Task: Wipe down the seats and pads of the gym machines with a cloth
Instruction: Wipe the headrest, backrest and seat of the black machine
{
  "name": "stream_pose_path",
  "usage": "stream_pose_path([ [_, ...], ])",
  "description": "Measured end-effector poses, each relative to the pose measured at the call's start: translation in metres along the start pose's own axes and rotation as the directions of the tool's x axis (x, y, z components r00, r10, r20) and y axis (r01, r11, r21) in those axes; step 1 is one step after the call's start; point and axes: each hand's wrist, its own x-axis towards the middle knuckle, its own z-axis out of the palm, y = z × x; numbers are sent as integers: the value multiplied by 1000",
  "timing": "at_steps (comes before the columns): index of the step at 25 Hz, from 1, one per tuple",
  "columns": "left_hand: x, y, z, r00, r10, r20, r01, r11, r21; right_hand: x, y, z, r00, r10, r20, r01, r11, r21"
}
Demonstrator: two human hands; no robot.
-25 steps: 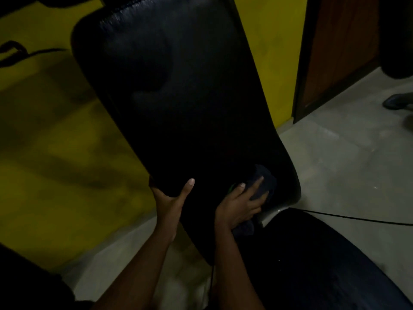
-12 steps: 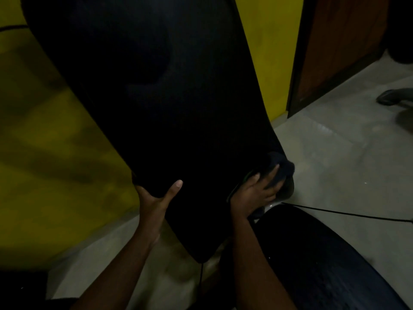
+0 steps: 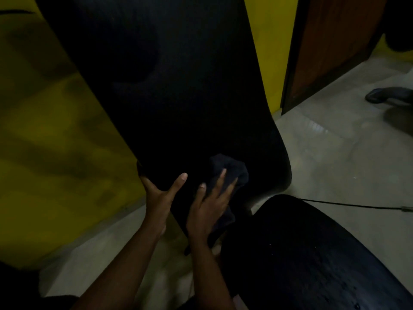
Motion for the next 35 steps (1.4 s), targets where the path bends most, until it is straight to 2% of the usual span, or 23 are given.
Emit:
stream_pose_path([
  [1,-3,-6,1,1000,-12,-18,12,1000,9,-2,16,4,1000,16,-4,-16,1000,-6],
  [2,-6,-15,3,999,-29,-30,29,1000,10,-1,34,4,994,109,-26,-109,994,17],
  [4,-17,-37,5,997,-72,-20,72,997,0,3,66,-3,933,356,-50,-351,932,86],
  [6,-27,-57,8,988,-151,-11,151,988,5,5,86,-3,867,496,-48,-489,865,112],
  [10,-32,-62,8,972,-236,18,236,972,1,6,88,-5,853,521,-27,-516,851,96],
  [12,-34,-47,0,967,-246,62,246,969,7,6,74,-18,883,469,-5,-467,880,91],
  [15,-46,-19,-12,955,-286,75,287,958,-3,2,35,-45,957,271,107,-281,955,92],
  [17,-61,6,-16,951,-308,36,309,950,-36,-1,0,-66,966,168,197,-193,975,113],
  [19,-79,43,-18,965,-260,-40,256,962,-95,-3,-44,-91,968,21,251,-58,988,140],
  [22,-104,114,-27,975,-212,-67,203,971,-126,1,-109,-139,925,-96,369,53,991,124],
  [26,-117,188,-45,982,-160,-104,138,972,-188,11,-184,-188,830,-236,505,193,972,137],
  [32,-58,272,-73,990,49,-135,-79,970,-231,36,-284,-167,796,-426,430,329,901,284],
  [35,1,305,-91,987,106,-124,-137,953,-271,51,-336,-134,819,-451,355,353,883,309],
])
